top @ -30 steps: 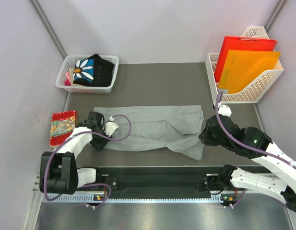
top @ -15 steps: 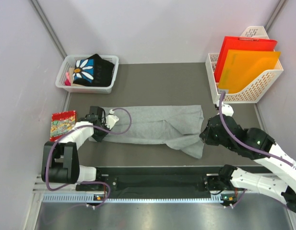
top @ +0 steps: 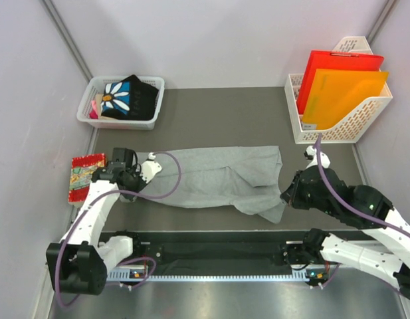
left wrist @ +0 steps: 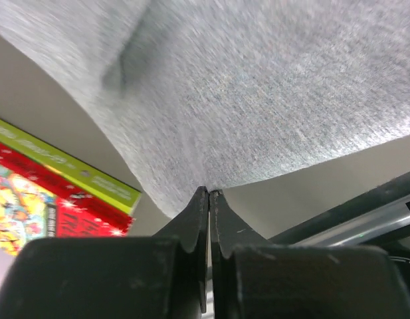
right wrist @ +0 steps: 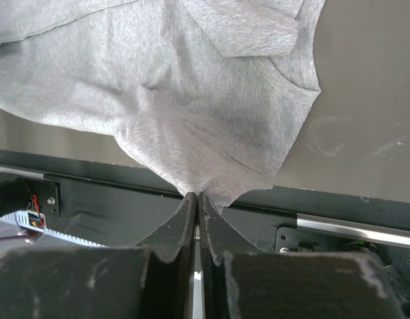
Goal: Fold and stack the t-shirts
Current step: Grap the side of the flattened tshirt closest away from the robot with both arms, then fold the other side of the tshirt into a rectangle
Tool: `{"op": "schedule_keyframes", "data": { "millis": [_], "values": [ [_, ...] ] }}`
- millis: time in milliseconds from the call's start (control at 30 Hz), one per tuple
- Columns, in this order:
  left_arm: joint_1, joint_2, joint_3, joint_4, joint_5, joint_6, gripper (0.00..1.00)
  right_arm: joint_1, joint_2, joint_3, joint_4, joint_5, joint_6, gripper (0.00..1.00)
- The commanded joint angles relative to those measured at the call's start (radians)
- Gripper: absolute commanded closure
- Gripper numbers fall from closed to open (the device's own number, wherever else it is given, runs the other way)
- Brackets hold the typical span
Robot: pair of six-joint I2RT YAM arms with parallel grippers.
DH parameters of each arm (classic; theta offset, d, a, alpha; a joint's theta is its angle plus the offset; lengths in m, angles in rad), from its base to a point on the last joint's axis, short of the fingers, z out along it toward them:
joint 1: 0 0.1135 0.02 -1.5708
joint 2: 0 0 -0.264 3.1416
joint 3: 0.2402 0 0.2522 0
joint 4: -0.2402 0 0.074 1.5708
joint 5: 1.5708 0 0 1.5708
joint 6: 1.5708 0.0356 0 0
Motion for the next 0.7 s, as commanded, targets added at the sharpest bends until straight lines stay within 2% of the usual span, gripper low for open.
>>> {"op": "schedule_keyframes", "data": {
  "millis": [0,167,267,300,433,667],
  "values": [
    [0.002,0.016,0.073,-0.023,0.061,0.028,1.00,0.009,0.020,0.053,-0.006,0.034,-0.004,1.00],
    [0.002,0.209,0.160,0.055,0.096,0.014,1.00,-0.002,0.129,0.135,0.047,0.147,-0.087,1.00],
    [0.002,0.333,0.240,0.101,0.092,0.014,1.00,-0.083,0.206,0.165,0.126,0.166,-0.186,1.00],
    [0.002,0.366,0.263,0.103,0.081,0.015,1.00,-0.118,0.223,0.170,0.155,0.152,-0.217,1.00],
    [-0.001,0.525,0.407,0.086,0.035,0.009,1.00,-0.388,0.299,0.153,0.326,-0.019,-0.367,1.00],
    [-0.001,0.671,0.567,0.102,-0.031,0.028,0.98,-0.564,0.508,0.178,0.506,-0.119,-0.433,1.00]
  ]
}}
